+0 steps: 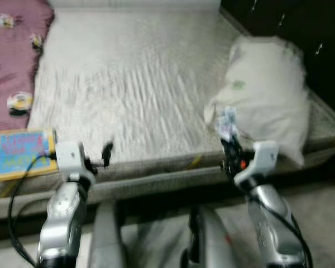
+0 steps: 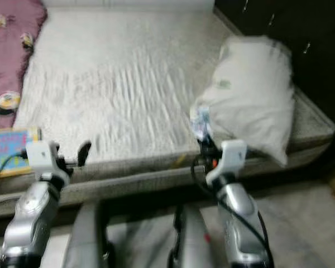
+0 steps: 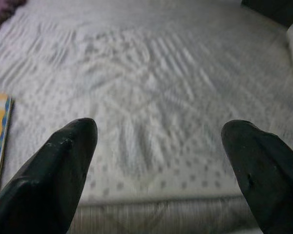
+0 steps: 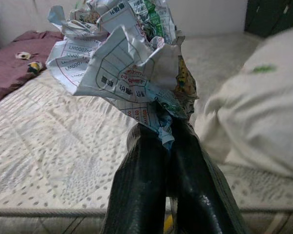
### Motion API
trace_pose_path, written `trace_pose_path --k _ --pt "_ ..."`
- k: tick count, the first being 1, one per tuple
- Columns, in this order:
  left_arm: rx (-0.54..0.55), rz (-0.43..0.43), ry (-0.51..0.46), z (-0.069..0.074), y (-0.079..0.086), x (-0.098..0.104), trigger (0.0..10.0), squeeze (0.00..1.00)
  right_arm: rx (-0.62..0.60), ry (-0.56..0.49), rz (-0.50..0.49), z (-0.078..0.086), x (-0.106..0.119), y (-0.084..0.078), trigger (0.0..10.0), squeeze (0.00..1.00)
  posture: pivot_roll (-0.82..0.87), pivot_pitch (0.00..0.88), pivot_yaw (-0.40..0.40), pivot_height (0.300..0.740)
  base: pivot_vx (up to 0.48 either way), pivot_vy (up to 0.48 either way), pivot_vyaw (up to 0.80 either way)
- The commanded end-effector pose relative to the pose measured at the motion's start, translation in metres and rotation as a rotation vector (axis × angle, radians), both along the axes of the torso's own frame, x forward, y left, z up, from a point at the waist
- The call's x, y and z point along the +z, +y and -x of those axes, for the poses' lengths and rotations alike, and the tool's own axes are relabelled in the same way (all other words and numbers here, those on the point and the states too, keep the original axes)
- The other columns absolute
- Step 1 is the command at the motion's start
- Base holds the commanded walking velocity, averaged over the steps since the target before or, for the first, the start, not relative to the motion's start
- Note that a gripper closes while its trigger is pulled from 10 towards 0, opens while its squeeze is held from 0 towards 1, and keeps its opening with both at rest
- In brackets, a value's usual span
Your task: Clean up the room
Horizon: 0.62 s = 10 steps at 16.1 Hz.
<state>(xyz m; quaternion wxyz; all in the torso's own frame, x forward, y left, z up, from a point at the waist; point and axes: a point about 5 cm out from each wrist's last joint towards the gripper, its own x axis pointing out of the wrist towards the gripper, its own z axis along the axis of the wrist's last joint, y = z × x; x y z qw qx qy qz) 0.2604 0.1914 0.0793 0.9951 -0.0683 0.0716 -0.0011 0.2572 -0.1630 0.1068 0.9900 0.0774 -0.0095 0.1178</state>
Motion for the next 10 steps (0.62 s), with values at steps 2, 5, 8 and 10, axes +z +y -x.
trace_pose_path --k 2,5,8,10 --pt "-0.013 -0.01 -0.013 -0.003 -0.001 0.004 10.0 0.0 0.047 -0.003 -0.028 -0.002 0.01 0.007 10.0 0.0 -0.01 0.051 -0.028 0.632 0.0 0.0 0.0" --pt "-0.04 -0.013 -0.008 -0.006 -0.004 0.003 10.0 0.0 0.09 0.001 -0.032 -0.008 0.018 0.008 10.0 0.0 -0.02 0.048 -0.009 0.667 0.0 0.0 0.0" --pt "-0.044 -0.016 -0.002 -0.009 -0.004 0.001 10.0 0.0 0.15 0.022 -0.02 -0.012 0.026 0.003 10.0 0.0 -0.03 0.044 0.002 0.697 0.0 0.0 0.0" --pt "-0.049 -0.019 0.004 -0.008 -0.004 -0.001 10.0 0.0 0.177 0.044 -0.009 -0.009 0.026 0.004 10.0 0.0 -0.03 0.032 0.008 0.717 0.0 0.0 0.0"
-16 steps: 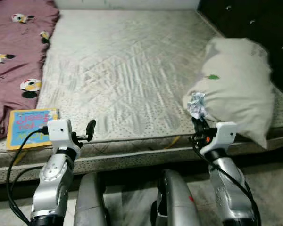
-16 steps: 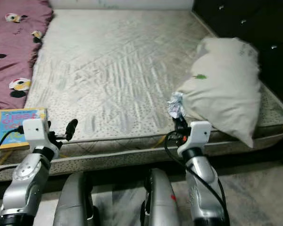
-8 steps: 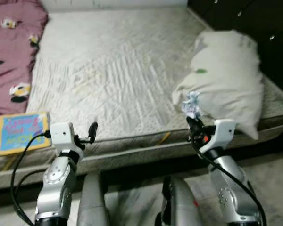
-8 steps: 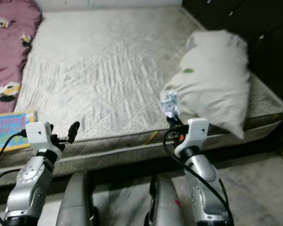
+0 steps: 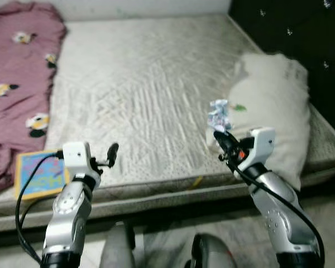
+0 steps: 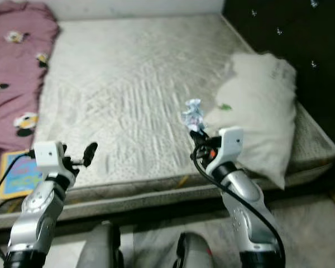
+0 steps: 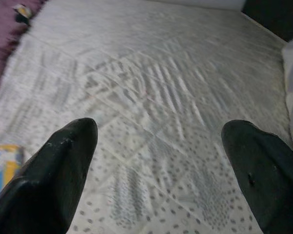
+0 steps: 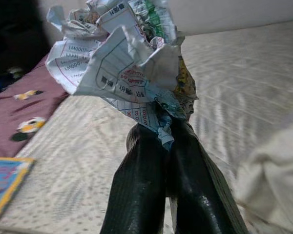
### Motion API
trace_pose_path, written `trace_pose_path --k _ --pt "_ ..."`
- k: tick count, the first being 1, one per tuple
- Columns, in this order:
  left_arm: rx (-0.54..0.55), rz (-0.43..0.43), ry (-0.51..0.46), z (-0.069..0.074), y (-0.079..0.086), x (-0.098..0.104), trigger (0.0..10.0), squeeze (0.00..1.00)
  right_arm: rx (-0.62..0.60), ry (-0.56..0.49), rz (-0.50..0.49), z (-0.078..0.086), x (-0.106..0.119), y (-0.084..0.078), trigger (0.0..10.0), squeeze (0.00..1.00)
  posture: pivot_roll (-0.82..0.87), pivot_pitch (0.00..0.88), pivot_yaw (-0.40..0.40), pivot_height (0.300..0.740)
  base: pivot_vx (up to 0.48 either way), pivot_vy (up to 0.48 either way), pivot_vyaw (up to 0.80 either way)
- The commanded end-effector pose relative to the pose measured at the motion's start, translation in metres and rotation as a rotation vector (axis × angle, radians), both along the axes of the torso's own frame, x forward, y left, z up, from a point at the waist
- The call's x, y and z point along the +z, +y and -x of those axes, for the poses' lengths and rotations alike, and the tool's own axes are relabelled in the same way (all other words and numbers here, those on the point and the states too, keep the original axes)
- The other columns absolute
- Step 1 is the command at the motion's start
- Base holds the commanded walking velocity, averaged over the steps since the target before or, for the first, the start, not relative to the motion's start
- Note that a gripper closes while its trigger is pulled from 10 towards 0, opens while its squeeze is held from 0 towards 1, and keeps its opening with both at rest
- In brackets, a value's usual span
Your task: Clean up the room
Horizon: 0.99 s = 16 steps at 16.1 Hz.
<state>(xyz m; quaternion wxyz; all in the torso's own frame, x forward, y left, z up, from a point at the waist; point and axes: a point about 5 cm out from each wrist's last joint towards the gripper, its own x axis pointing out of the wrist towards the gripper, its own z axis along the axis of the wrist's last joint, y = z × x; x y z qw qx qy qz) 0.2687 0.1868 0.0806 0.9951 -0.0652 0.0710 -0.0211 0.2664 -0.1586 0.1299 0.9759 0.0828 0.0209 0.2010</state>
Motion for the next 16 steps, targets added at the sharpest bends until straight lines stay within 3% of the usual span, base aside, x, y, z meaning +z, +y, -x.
trace_pose_path --k 1,3,5,8,13,16 --pt "-0.01 -0.018 0.012 0.002 0.001 -0.003 10.0 0.0 0.02 0.008 0.003 0.005 0.0 0.001 10.0 0.0 -0.03 0.026 0.004 0.732 0.0 0.0 0.0" --pt "0.003 -0.017 0.02 0.003 0.002 -0.006 10.0 0.0 -0.021 0.028 -0.021 0.007 -0.006 0.003 10.0 0.0 -0.02 0.023 -0.003 0.74 0.0 0.0 0.0" --pt "0.065 -0.006 0.002 0.002 0.006 -0.002 10.0 0.0 -0.167 0.057 -0.1 0.005 -0.015 0.002 10.0 0.0 -0.01 0.033 -0.019 0.74 0.0 0.0 0.0" --pt "0.088 -0.002 0.012 0.006 0.009 -0.005 10.0 0.0 -0.319 0.06 -0.087 0.0 -0.023 -0.012 10.0 0.0 -0.01 0.035 -0.027 0.74 0.0 0.0 0.0" --pt "0.042 0.015 -0.003 -0.001 0.0 -0.002 10.0 0.0 -0.333 0.064 -0.051 -0.003 -0.027 -0.018 10.0 0.0 -0.02 0.035 -0.034 0.74 0.0 0.0 0.0" --pt "0.039 0.016 -0.012 -0.003 -0.002 0.0 10.0 0.0 -0.318 0.036 -0.027 -0.006 -0.024 -0.013 10.0 0.0 -0.01 0.035 -0.041 0.74 0.0 0.0 0.0"
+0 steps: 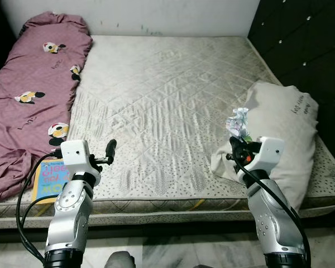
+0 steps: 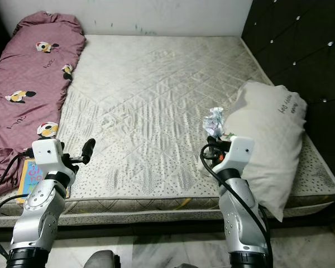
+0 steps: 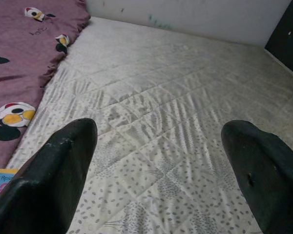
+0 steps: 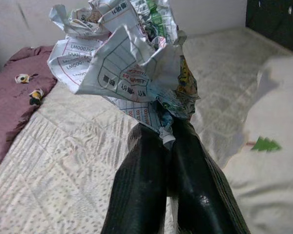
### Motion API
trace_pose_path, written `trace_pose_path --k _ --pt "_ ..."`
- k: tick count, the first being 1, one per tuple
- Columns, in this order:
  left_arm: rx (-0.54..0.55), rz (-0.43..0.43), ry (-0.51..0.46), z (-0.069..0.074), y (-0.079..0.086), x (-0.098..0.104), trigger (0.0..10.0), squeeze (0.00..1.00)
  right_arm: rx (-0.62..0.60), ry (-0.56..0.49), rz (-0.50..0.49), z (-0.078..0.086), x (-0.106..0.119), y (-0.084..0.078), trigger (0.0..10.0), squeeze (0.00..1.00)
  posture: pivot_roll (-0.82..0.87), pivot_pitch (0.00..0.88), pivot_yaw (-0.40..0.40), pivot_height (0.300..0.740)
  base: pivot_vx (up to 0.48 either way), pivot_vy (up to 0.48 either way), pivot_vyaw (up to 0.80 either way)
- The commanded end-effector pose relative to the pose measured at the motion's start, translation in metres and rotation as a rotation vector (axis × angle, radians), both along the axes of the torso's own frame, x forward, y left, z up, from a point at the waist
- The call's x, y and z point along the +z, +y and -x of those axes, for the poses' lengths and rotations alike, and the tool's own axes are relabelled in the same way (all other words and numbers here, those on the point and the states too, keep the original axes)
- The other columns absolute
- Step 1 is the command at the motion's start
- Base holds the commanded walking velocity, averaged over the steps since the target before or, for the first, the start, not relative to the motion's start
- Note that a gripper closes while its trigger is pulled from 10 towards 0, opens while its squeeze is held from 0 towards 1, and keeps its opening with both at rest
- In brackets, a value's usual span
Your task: Clean up the room
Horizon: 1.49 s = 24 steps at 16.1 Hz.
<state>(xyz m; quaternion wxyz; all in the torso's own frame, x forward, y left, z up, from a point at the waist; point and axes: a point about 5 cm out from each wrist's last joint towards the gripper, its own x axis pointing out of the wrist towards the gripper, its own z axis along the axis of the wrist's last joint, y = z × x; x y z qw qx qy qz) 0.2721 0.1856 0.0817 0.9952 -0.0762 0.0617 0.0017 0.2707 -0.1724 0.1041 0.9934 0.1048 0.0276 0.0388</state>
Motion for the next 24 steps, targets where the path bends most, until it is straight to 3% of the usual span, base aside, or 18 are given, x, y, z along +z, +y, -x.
trace_pose_path --k 1,5,10,24 --pt "-0.01 -0.004 0.002 0.0 -0.001 -0.002 10.0 0.0 0.018 -0.02 0.03 -0.001 0.003 0.003 10.0 0.0 -0.01 0.035 -0.041 0.74 0.0 0.0 0.63" --pt "-0.013 -0.003 -0.002 -0.001 -0.001 -0.001 10.0 0.0 0.003 -0.024 0.016 -0.002 0.002 0.003 10.0 0.0 -0.02 0.05 -0.042 0.74 0.0 0.0 0.63" --pt "-0.032 0.019 -0.005 0.0 -0.005 -0.001 10.0 0.0 -0.011 -0.019 0.01 -0.005 0.001 0.0 10.0 0.0 -0.02 0.06 -0.044 0.74 0.0 0.0 0.0" --pt "-0.031 0.039 0.008 0.0 -0.006 -0.001 10.0 0.0 -0.014 0.015 0.037 -0.009 -0.006 -0.001 10.0 0.0 -0.02 0.093 -0.054 0.74 0.0 0.415 0.0"
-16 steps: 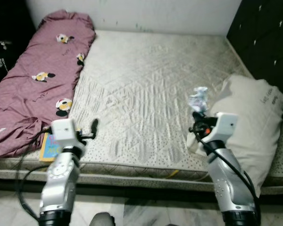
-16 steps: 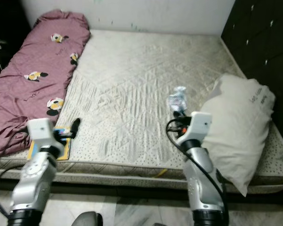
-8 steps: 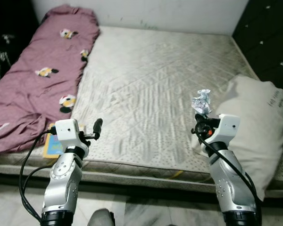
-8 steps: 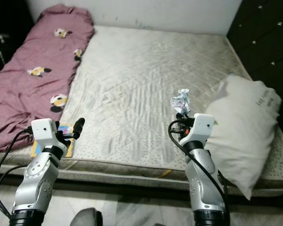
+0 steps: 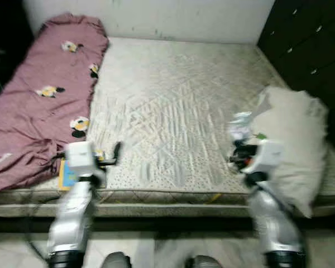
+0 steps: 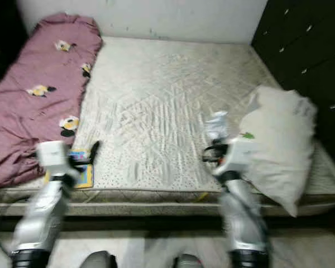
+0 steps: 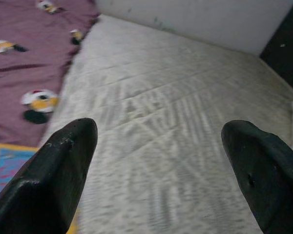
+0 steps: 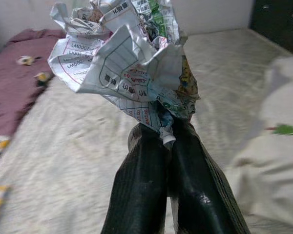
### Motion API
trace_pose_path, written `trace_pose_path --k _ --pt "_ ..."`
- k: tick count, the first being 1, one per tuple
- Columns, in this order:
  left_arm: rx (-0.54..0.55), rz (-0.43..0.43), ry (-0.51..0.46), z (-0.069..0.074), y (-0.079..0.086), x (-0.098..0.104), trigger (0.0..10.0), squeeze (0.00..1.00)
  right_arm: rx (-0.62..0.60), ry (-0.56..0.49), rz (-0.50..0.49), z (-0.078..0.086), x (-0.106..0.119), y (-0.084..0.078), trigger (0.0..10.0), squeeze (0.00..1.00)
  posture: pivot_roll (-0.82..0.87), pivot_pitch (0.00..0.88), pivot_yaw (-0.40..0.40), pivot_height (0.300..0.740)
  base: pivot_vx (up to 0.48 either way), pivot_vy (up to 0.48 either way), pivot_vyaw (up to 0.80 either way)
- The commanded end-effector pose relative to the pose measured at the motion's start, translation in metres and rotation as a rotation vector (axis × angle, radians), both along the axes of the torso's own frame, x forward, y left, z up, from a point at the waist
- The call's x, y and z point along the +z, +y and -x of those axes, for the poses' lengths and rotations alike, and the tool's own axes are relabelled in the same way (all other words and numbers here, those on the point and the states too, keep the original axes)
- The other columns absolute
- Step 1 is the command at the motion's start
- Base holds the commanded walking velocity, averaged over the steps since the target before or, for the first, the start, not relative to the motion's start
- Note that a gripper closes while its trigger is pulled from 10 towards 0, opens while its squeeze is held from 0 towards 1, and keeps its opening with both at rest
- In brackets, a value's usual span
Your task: Clean up the room
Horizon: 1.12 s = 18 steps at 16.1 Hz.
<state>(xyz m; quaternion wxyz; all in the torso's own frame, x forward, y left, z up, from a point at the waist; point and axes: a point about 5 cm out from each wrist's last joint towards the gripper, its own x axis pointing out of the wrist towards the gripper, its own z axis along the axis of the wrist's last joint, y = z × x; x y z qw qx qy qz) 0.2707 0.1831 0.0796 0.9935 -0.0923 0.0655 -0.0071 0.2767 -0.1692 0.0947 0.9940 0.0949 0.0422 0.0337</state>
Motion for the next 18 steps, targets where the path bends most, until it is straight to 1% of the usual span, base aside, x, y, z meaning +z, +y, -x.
trace_pose_path --k 1,4,7,12,18 --pt "-0.014 0.007 0.001 -0.0023 -0.0032 0.0011 10.0 0.0 -0.008 -0.021 0.018 -0.0035 0.0042 -0.0038 10.0 0.0 -0.02 0.091 -0.045 0.74 0.0 0.42 0.0" --pt "-0.018 0.007 0.0 -0.0034 -0.0043 0.0018 10.0 0.0 -0.006 -0.02 0.018 -0.0044 0.004 -0.0035 10.0 0.0 -0.02 0.095 -0.044 0.74 0.0 0.405 0.0" --pt "-0.047 0.021 -0.03 -0.0033 -0.0071 0.0049 10.0 0.0 0.002 -0.019 0.024 -0.0062 0.0031 -0.0028 10.0 0.0 -0.02 0.084 -0.05 0.74 0.0 0.0 0.0" --pt "-0.055 0.03 -0.031 -0.0022 -0.0088 0.0045 10.0 0.0 0.012 -0.02 0.032 -0.0074 0.0023 -0.0022 10.0 0.0 -0.01 0.079 -0.055 0.74 0.0 0.0 0.0" --pt "-0.071 0.032 -0.031 -0.0017 -0.0102 0.0039 10.0 0.0 0.017 -0.018 0.036 -0.0073 0.0009 -0.0016 10.0 0.0 -0.01 0.073 -0.055 0.74 0.27 0.0 0.0"
